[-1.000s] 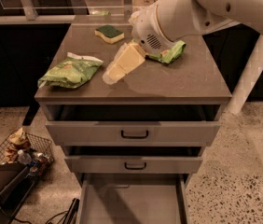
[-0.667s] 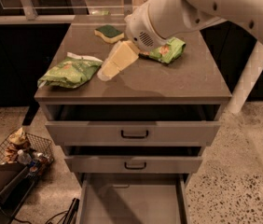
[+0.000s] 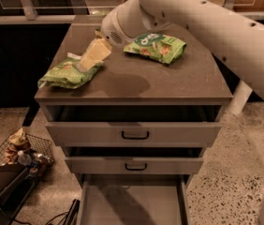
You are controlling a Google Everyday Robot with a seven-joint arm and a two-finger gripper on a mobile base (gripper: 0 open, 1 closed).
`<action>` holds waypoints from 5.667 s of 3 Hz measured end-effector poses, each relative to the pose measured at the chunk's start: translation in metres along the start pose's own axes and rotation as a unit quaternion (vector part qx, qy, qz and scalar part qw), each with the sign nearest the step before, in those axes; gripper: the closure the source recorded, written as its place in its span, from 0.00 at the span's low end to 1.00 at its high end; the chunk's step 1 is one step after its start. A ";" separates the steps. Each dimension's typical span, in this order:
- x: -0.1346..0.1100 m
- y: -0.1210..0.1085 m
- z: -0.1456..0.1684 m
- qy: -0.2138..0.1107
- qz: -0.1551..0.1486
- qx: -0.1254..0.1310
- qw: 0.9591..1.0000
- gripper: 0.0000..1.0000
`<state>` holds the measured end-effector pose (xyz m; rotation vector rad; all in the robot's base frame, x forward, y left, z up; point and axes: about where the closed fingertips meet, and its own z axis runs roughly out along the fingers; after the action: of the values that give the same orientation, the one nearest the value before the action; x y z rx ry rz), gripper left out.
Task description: Place green jalapeno chip bag into bottom drawer
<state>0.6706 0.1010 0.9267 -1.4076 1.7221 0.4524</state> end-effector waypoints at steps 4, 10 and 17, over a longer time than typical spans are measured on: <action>0.011 0.035 0.085 0.005 0.014 -0.115 0.993 0.00; 0.015 0.070 0.141 0.003 0.048 -0.158 0.986 0.59; 0.013 0.137 0.000 -0.095 -0.010 -0.136 0.986 1.00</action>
Offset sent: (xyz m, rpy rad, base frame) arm 0.0291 0.0707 -0.0529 0.0711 0.1143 0.1620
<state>0.5434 0.1345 0.8853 -1.5168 1.5340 0.8099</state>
